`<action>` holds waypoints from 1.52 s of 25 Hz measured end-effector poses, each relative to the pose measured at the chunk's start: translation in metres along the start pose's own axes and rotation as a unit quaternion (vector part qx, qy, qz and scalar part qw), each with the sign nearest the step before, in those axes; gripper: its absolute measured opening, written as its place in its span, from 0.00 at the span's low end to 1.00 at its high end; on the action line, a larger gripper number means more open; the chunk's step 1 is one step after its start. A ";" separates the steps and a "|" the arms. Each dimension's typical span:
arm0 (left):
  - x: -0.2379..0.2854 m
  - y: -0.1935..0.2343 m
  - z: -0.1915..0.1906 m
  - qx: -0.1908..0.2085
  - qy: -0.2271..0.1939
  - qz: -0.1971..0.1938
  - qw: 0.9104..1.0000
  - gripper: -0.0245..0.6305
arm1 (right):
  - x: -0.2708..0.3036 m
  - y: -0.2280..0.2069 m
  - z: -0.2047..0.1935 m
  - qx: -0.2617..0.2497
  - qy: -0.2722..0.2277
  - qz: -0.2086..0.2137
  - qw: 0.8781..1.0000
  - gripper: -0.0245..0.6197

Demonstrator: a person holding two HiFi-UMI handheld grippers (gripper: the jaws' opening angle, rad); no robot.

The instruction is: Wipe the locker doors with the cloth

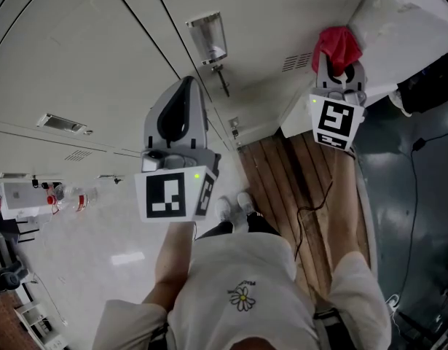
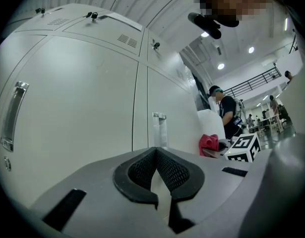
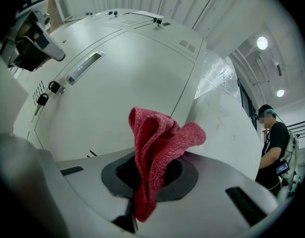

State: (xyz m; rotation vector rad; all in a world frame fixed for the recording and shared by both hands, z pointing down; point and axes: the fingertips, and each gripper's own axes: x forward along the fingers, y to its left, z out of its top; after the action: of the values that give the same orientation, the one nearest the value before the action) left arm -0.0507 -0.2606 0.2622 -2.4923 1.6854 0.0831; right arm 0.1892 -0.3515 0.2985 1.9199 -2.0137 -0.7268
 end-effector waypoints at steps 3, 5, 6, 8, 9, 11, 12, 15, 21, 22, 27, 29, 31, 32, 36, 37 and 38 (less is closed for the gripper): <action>-0.001 0.000 0.000 0.000 0.001 0.001 1.000 0.06 | 0.002 -0.008 -0.006 0.001 0.008 -0.008 1.000 0.09; -0.001 0.000 0.000 0.001 0.002 0.002 1.000 0.06 | 0.003 -0.011 -0.008 0.001 0.011 -0.012 1.000 0.09; -0.002 0.000 0.000 0.001 0.002 0.002 1.000 0.06 | 0.003 -0.013 -0.009 0.000 0.012 -0.013 1.000 0.09; -0.003 0.000 -0.001 0.001 0.003 0.004 1.000 0.06 | 0.003 -0.014 -0.011 -0.001 0.013 -0.014 1.000 0.09; -0.003 0.000 -0.001 0.002 0.003 0.005 1.000 0.06 | 0.003 -0.015 -0.011 -0.001 0.014 -0.015 1.000 0.09; -0.005 0.000 -0.001 0.002 0.003 0.006 1.000 0.06 | 0.004 -0.015 -0.012 -0.002 0.014 -0.016 1.000 0.09; -0.006 0.000 -0.001 0.003 0.003 0.007 1.000 0.06 | 0.004 -0.015 -0.012 -0.001 0.015 -0.017 1.000 0.09; -0.010 0.001 -0.002 0.004 0.003 0.010 1.000 0.06 | -0.002 -0.012 -0.006 0.006 0.014 -0.014 1.000 0.09; -0.022 0.011 -0.004 0.004 0.000 0.023 1.000 0.06 | -0.047 0.036 0.061 0.049 -0.092 0.027 0.994 0.09; -0.025 0.013 -0.004 0.003 -0.001 0.026 1.000 0.06 | -0.055 0.046 0.070 0.070 -0.101 0.034 0.992 0.09; -0.038 0.018 -0.008 0.000 -0.008 0.033 0.999 0.06 | -0.093 0.106 0.089 0.127 -0.089 0.069 0.986 0.09; -0.042 0.019 -0.011 -0.001 -0.007 0.032 0.999 0.06 | -0.102 0.139 0.084 0.081 -0.057 0.105 0.989 0.09; -0.046 0.021 -0.013 -0.001 -0.007 0.032 0.999 0.06 | -0.107 0.167 0.089 0.050 -0.055 0.126 0.989 0.09; -0.048 0.022 -0.014 -0.001 -0.007 0.032 0.999 0.06 | -0.107 0.178 0.093 0.045 -0.065 0.129 0.989 0.09; -0.053 0.026 -0.018 -0.004 -0.006 0.036 0.999 0.06 | -0.097 0.206 0.101 0.026 -0.094 0.119 0.988 0.09; -0.054 0.027 -0.019 -0.004 -0.005 0.037 0.999 0.06 | -0.093 0.210 0.101 0.021 -0.096 0.114 0.989 0.09; -0.055 0.027 -0.020 -0.003 -0.005 0.038 0.999 0.06 | -0.088 0.212 0.100 0.017 -0.096 0.109 0.989 0.09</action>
State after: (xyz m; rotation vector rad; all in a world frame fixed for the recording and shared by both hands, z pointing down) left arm -0.0967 -0.2230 0.2868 -2.4279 1.7800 0.1082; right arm -0.0353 -0.2482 0.3381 1.6666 -2.3200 -0.8527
